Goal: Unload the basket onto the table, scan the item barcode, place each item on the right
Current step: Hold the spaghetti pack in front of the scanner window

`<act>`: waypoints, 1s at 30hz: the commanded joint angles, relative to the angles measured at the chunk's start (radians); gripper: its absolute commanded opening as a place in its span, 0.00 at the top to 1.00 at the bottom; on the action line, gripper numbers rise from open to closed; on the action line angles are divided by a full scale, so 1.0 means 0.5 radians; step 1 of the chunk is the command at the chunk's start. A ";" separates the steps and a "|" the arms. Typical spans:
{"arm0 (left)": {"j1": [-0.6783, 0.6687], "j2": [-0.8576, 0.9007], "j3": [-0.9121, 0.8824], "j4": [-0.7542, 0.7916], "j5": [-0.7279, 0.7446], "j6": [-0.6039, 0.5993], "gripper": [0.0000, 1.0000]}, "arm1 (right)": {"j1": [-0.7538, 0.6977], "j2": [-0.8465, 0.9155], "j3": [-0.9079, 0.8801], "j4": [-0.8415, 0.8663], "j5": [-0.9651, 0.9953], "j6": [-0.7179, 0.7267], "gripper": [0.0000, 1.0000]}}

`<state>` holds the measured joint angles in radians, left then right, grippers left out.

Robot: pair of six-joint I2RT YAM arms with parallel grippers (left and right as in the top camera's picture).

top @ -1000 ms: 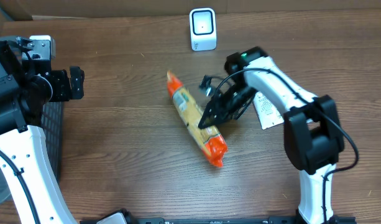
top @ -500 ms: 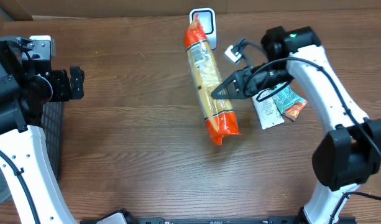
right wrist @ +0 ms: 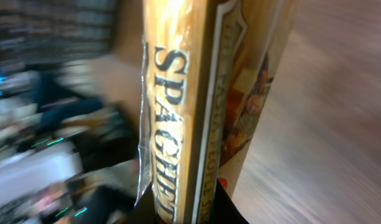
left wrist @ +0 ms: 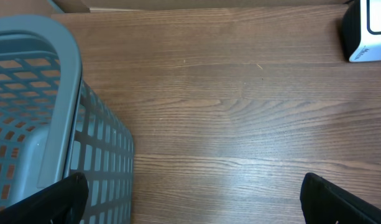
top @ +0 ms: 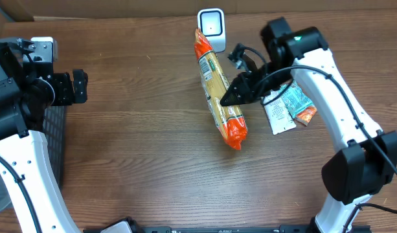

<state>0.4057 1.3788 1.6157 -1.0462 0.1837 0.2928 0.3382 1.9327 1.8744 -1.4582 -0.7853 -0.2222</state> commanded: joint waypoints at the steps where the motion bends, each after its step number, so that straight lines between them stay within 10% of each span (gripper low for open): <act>1: -0.001 0.003 0.027 0.006 0.017 0.037 0.00 | 0.094 -0.114 0.374 0.101 0.819 0.585 0.97; 10: -0.001 0.003 0.027 0.006 0.016 0.037 0.00 | 0.198 0.098 0.508 0.491 2.135 0.750 0.96; 30: -0.001 0.003 0.027 0.006 0.017 0.037 0.00 | 0.307 0.808 0.506 1.604 3.057 -0.051 0.96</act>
<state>0.4057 1.3788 1.6157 -1.0462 0.1837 0.2928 0.4496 2.3245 2.0888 -0.7193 0.5358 -0.1020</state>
